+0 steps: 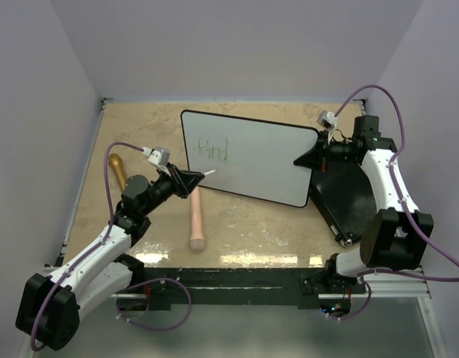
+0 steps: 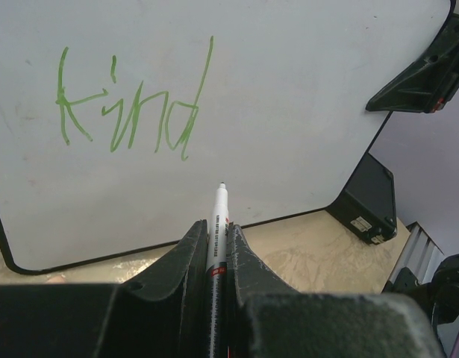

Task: Write a sentence on the whiteboard
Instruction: Write on the whiteboard at the center of the board.

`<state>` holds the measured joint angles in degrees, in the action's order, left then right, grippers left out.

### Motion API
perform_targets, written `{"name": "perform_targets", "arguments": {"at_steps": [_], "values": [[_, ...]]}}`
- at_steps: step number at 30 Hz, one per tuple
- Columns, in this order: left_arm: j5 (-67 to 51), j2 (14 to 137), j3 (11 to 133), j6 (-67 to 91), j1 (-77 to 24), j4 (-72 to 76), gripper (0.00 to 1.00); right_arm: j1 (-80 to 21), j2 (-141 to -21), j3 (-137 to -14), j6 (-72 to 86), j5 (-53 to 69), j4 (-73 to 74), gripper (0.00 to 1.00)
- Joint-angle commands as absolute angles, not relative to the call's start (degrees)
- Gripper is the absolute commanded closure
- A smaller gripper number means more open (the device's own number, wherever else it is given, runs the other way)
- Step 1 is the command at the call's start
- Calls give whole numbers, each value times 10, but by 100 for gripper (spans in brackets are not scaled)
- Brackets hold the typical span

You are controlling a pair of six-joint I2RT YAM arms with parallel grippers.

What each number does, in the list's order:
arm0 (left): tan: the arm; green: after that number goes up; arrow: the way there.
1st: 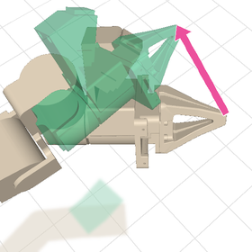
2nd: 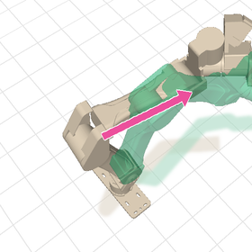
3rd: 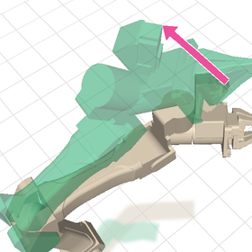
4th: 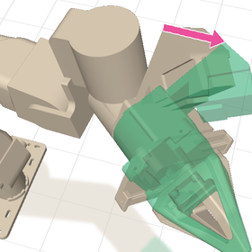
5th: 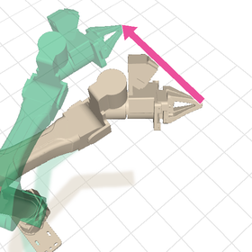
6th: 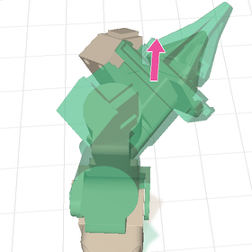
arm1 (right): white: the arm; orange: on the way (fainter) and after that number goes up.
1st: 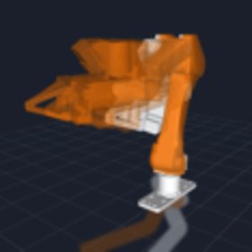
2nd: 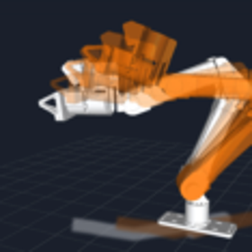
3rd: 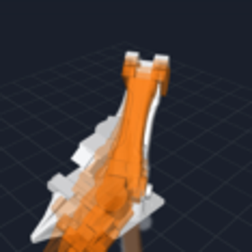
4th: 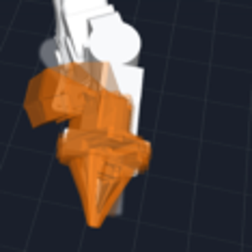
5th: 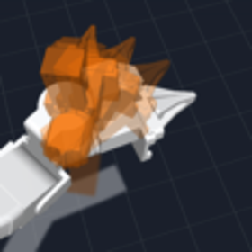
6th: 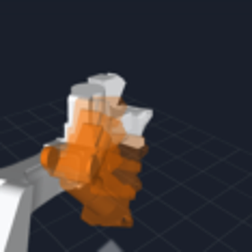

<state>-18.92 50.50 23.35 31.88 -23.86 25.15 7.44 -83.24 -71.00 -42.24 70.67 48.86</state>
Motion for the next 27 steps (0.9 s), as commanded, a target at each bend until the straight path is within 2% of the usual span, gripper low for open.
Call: {"name": "perform_targets", "arguments": {"at_steps": [1, 9, 19, 27], "values": [[-200, 499, 258, 315, -242, 272, 100, 70, -832, -713, -441, 683, 492, 100], [-202, 541, 294, 298, -255, 265, 100, 71, -833, -714, -441, 685, 491, 100], [-110, 576, 319, 242, -294, 269, 100, 70, -846, -719, -455, 686, 509, 100], [-128, 646, 371, 249, -296, 304, 100, 70, -845, -720, -461, 688, 512, 100]]}}
